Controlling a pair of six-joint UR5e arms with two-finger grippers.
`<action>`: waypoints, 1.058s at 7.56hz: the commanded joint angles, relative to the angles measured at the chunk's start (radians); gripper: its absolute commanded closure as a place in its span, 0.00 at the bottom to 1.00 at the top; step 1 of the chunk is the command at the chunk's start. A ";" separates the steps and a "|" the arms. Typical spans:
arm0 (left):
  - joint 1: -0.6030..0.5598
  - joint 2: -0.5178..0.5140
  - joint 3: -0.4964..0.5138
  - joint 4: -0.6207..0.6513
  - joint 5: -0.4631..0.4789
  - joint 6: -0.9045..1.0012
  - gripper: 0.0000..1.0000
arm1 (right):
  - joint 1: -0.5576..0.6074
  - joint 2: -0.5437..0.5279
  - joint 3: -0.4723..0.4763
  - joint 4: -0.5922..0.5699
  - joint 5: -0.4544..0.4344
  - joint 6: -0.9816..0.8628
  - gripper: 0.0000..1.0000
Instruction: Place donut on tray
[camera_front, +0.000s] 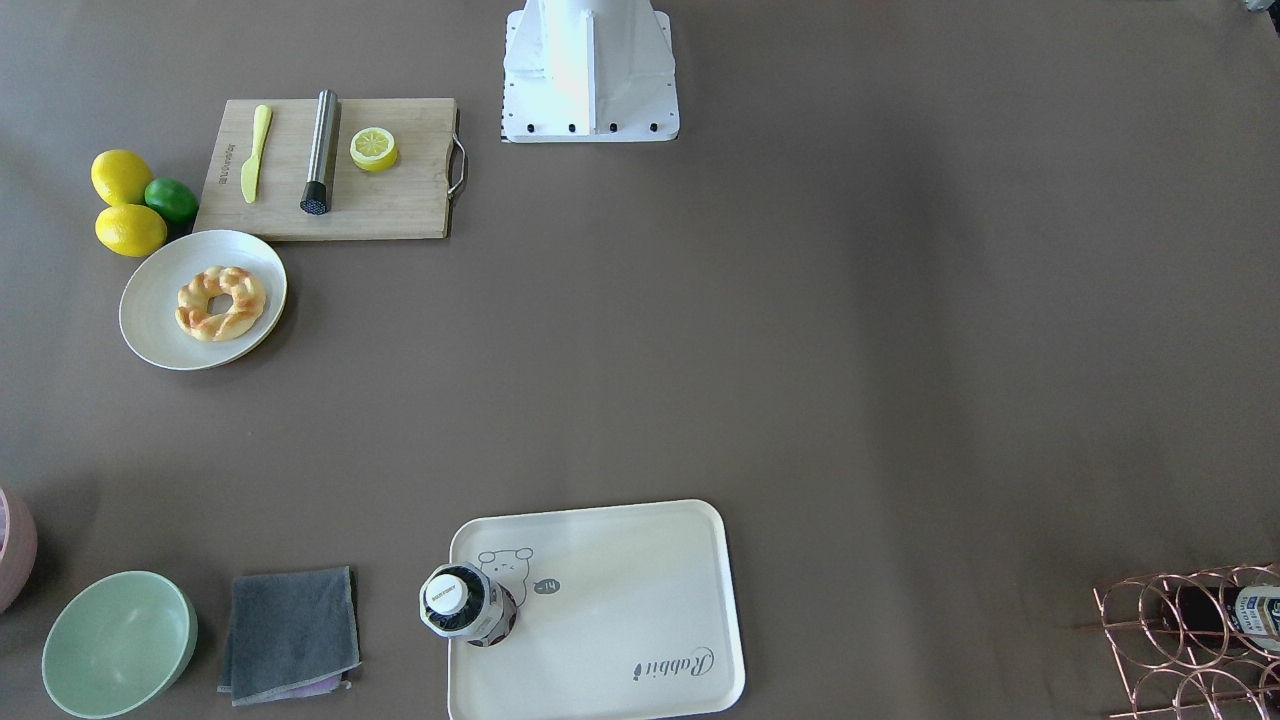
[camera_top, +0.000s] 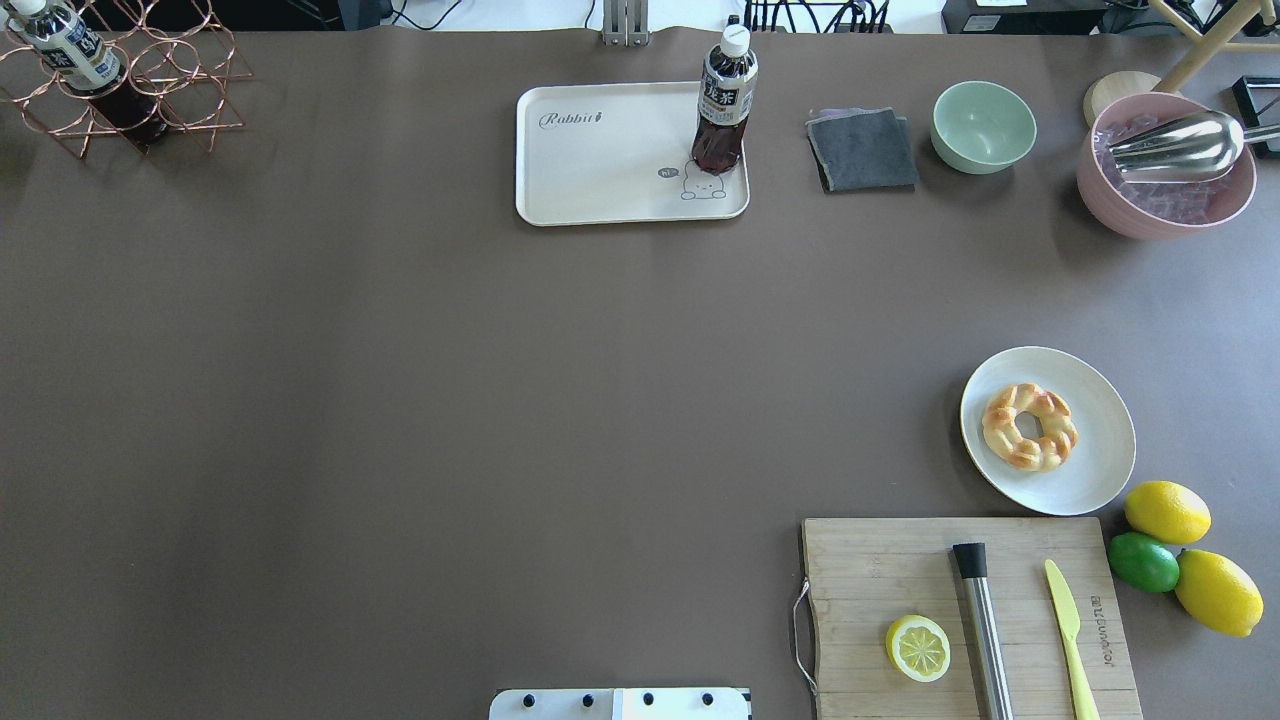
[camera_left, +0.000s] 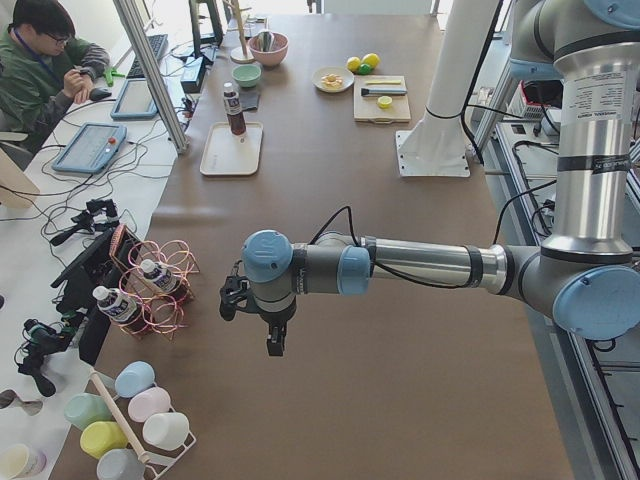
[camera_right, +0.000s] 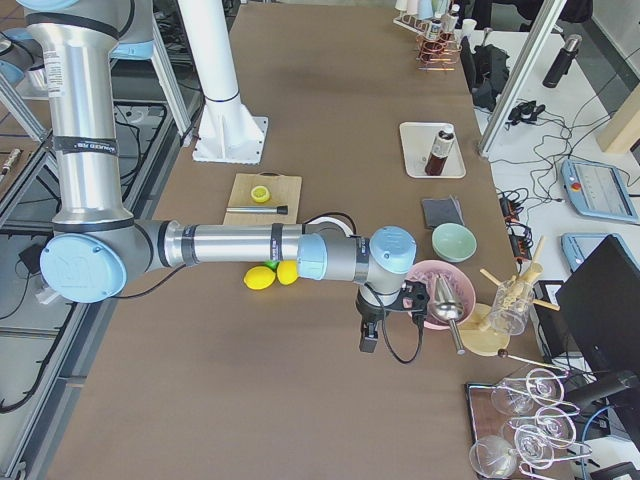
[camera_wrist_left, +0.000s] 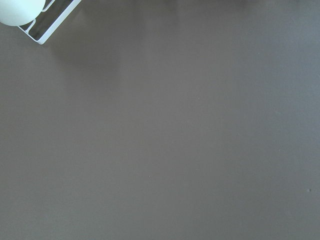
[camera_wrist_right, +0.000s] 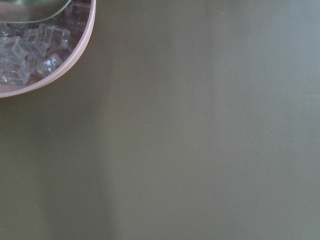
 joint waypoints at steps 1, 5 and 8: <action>0.000 -0.001 -0.006 0.000 0.000 0.000 0.01 | -0.004 -0.001 0.014 -0.002 0.006 -0.001 0.00; -0.001 0.002 -0.021 0.000 -0.002 0.000 0.01 | -0.004 -0.009 0.014 -0.002 0.024 -0.009 0.00; -0.001 0.017 -0.041 0.000 -0.002 0.000 0.01 | -0.004 -0.009 0.013 -0.008 0.022 -0.009 0.00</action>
